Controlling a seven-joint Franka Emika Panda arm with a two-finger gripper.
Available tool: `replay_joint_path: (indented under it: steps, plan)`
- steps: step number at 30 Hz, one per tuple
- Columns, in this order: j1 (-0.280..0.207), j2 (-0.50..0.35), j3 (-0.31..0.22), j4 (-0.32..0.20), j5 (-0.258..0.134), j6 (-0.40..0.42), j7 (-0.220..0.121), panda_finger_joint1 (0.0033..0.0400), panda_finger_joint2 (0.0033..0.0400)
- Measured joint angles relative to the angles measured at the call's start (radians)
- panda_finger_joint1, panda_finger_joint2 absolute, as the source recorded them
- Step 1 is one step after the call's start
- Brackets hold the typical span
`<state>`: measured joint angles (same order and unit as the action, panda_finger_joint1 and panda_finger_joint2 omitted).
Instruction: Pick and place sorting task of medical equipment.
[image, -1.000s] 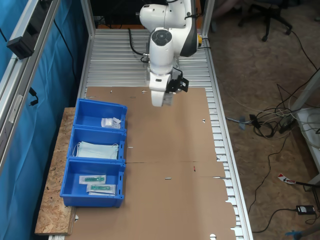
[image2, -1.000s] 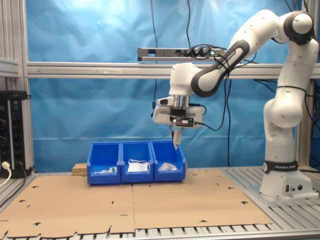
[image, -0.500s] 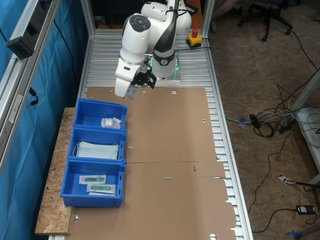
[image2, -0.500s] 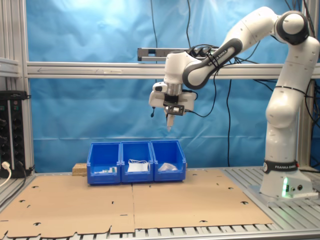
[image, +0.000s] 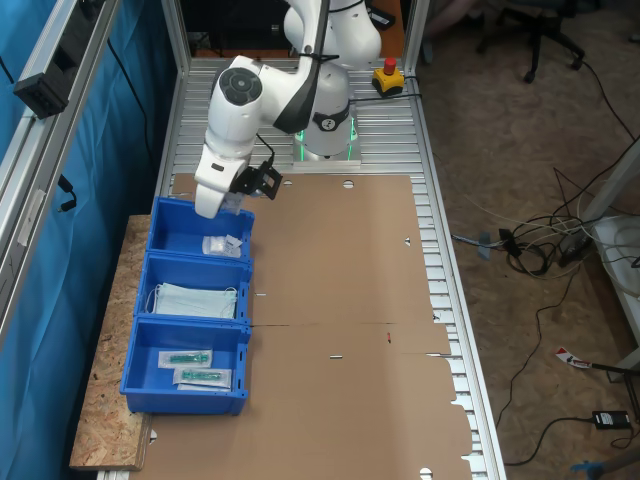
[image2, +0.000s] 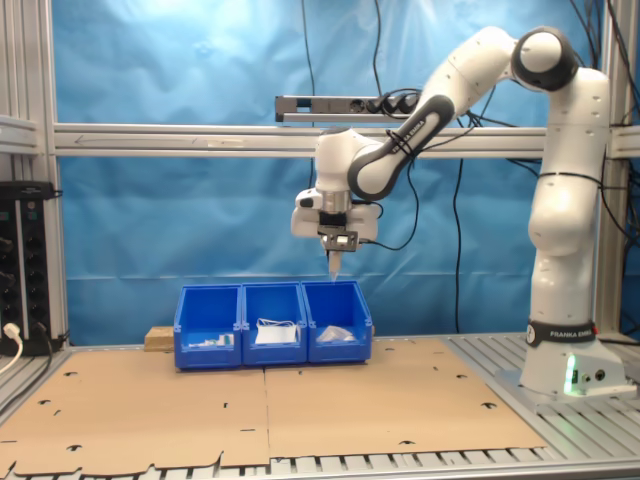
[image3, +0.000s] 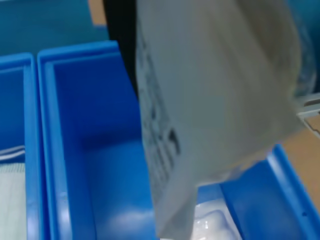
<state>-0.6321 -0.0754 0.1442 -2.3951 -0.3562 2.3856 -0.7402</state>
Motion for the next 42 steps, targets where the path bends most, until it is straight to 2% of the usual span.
replay_joint_path:
  steps: [7,14,42]
  plan:
    - [-0.009,0.110,0.000,0.033,-0.012,0.042,0.000,0.0057,0.0057]
    - [-0.010,0.164,0.000,0.039,-0.018,0.066,0.000,0.0057,0.0057]
    - [-0.010,0.182,0.000,0.052,-0.030,0.105,0.000,0.0057,0.0057]
